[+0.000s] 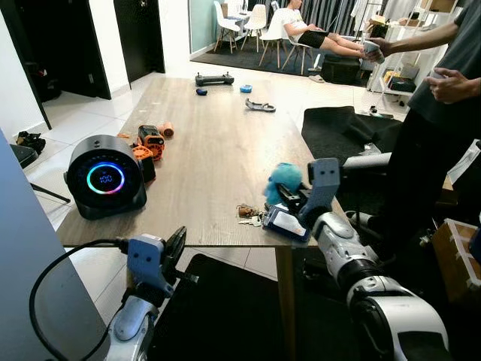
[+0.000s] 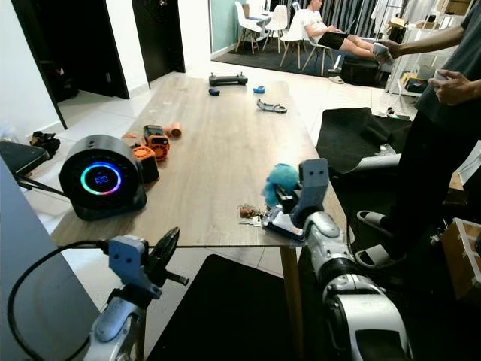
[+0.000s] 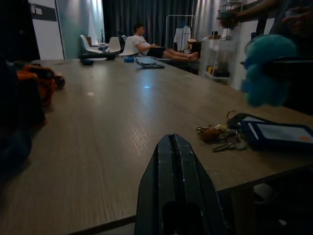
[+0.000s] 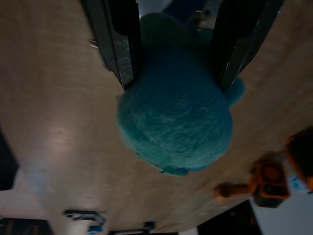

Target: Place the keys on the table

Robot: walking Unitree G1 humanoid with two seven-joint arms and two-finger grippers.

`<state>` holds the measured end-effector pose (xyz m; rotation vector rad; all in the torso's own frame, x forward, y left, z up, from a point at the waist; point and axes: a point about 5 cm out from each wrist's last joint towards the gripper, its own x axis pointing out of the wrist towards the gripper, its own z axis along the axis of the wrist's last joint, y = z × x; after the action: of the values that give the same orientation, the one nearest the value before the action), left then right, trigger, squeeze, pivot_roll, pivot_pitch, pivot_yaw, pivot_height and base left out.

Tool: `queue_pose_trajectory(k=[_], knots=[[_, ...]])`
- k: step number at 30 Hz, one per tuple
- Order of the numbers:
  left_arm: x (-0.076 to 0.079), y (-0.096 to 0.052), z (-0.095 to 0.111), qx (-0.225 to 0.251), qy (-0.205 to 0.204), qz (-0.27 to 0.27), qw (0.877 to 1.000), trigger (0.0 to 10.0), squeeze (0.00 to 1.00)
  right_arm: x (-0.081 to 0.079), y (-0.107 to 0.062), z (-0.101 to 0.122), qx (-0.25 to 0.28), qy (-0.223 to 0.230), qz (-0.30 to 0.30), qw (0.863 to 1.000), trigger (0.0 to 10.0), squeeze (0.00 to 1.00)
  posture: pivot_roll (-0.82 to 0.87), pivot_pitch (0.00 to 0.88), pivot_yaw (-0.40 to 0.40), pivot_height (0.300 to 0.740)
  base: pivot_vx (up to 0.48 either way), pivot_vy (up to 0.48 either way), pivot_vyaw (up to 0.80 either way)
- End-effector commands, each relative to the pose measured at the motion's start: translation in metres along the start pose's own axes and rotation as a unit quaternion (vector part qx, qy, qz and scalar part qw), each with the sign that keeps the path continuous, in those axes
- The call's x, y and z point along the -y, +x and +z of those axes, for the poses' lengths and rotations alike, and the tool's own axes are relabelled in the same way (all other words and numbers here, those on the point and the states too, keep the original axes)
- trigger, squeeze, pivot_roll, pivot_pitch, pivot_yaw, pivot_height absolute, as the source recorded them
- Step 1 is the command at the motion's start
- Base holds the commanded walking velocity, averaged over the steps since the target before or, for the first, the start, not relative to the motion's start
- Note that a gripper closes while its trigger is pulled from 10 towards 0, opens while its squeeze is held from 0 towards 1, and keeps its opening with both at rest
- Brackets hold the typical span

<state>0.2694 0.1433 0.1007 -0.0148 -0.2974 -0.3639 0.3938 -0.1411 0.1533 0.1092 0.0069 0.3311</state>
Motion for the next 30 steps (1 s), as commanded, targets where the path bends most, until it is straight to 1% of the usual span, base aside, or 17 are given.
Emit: queue_pose_trajectory(k=[1, 2, 5, 8, 15, 16, 17, 18, 19, 20, 24, 25, 30], knots=[[0.005, -0.002, -0.002, -0.01, -0.001, -0.006, 1.0, 10.0, 0.0, -0.005, 0.003, 0.002, 0.001, -0.002, 0.016, 1.0, 10.0, 0.0, 0.11, 0.059, -0.046, 0.74, 0.0, 0.0, 0.0], [0.005, -0.002, -0.003, -0.015, 0.004, -0.011, 1.0, 10.0, 0.0, -0.012, 0.005, 0.003, -0.001, -0.006, 0.035, 0.999, 10.0, 0.0, 0.11, 0.059, -0.046, 0.74, 0.0, 0.0, 0.0], [0.005, -0.002, -0.002, -0.015, 0.011, -0.013, 1.0, 10.0, 0.0, -0.016, 0.007, 0.004, 0.001, -0.008, 0.04, 0.999, 10.0, 0.0, 0.12, 0.059, -0.046, 0.74, 0.0, 0.0, 0.0], [0.005, -0.002, -0.001, -0.017, 0.01, -0.012, 1.0, 10.0, 0.0, -0.017, 0.008, 0.005, 0.004, -0.002, 0.03, 1.0, 10.0, 0.0, 0.12, 0.058, -0.046, 0.74, 0.0, 0.0, 0.0], [0.006, -0.002, -0.001, -0.02, 0.009, -0.014, 1.0, 10.0, 0.0, -0.018, 0.009, 0.006, 0.006, 0.001, 0.035, 0.999, 10.0, 0.0, 0.12, 0.055, -0.044, 0.74, 0.0, 0.0, 0.0], [0.007, -0.002, -0.001, -0.02, 0.008, -0.015, 1.0, 10.0, 0.0, -0.018, 0.009, 0.006, 0.007, 0.002, 0.037, 0.999, 10.0, 0.2, 0.12, 0.05, -0.044, 0.74, 0.0, 0.0, 0.0], [0.007, -0.002, -0.001, -0.02, 0.008, -0.015, 1.0, 10.0, 0.0, -0.019, 0.009, 0.006, 0.008, 0.003, 0.038, 0.999, 10.0, 0.2, 0.12, 0.05, -0.044, 0.74, 0.0, 0.0, 0.0], [0.008, -0.001, -0.001, -0.02, 0.008, -0.015, 1.0, 10.0, 0.0, -0.019, 0.009, 0.006, 0.009, 0.005, 0.037, 0.999, 10.0, 0.8, 0.12, 0.05, -0.044, 0.74, 0.0, 0.0, 0.0], [0.008, -0.001, -0.001, -0.02, 0.008, -0.015, 1.0, 10.0, 0.0, -0.019, 0.009, 0.007, 0.009, 0.006, 0.037, 0.999, 10.0, 0.8, 0.12, 0.05, -0.044, 0.74, 0.0, 0.0, 0.0], [0.008, 0.0, -0.001, -0.019, 0.008, -0.015, 1.0, 10.0, 0.0, -0.017, 0.009, 0.007, 0.01, 0.001, 0.029, 1.0, 10.0, 0.82, 0.12, 0.048, -0.044, 0.74, 0.0, 0.0, 0.0], [0.008, 0.0, -0.001, -0.019, 0.008, -0.015, 1.0, 10.0, 0.0, -0.016, 0.009, 0.008, 0.011, -0.008, 0.019, 1.0, 10.0, 0.82, 0.12, 0.048, -0.044, 0.74, 0.0, 0.0, 0.0], [0.008, 0.0, -0.001, -0.019, 0.008, -0.014, 1.0, 10.0, 0.0, -0.014, 0.009, 0.009, 0.016, -0.009, 0.011, 1.0, 10.0, 0.0, 0.12, 0.045, -0.043, 0.74, 0.0, 0.0, 0.0], [0.008, 0.0, -0.001, -0.02, 0.006, -0.012, 1.0, 10.0, 0.0, -0.011, 0.009, 0.012, 0.027, -0.004, -0.003, 1.0, 10.0, 0.0, 0.12, 0.041, -0.043, 0.74, 0.0, 0.0, 0.0]])
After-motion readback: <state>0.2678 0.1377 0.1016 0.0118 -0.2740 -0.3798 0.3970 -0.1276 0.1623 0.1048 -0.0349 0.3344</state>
